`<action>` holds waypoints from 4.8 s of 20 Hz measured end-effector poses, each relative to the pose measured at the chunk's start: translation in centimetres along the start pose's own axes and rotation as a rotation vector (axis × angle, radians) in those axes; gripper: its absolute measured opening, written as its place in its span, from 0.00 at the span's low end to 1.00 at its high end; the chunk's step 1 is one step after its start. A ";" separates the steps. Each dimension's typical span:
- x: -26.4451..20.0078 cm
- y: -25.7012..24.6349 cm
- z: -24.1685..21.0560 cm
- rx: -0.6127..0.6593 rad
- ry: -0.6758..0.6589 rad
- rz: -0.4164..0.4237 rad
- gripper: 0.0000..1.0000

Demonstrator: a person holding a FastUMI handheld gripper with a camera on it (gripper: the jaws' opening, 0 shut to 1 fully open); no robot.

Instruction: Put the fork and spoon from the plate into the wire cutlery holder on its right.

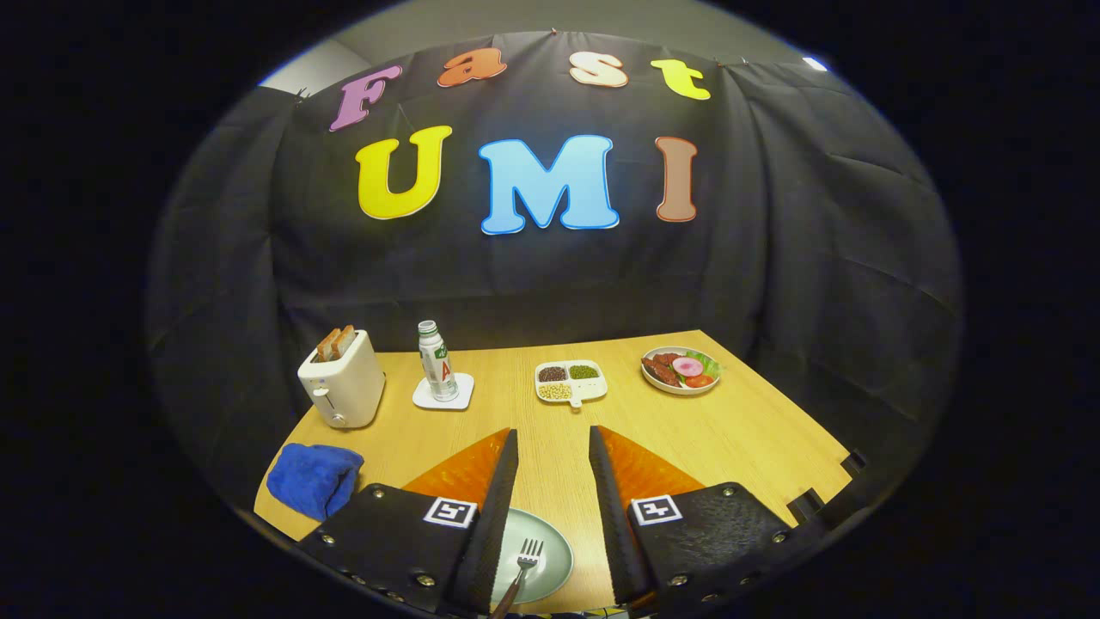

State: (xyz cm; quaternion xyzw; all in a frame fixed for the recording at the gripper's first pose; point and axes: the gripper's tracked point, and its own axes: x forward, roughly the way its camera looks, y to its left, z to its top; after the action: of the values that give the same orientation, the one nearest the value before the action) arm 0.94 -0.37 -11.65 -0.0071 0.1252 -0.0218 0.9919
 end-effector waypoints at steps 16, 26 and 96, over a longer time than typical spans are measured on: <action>1.9 3.7 -17.7 0.011 0.629 0.114 0.52; 0.9 4.2 -25.2 0.060 0.878 0.092 0.48; 0.1 -15.0 -16.2 0.255 1.006 -0.123 0.11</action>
State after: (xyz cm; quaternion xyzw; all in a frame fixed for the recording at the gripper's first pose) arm -3.65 -15.52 -27.04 0.1179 0.5818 -0.0959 0.7990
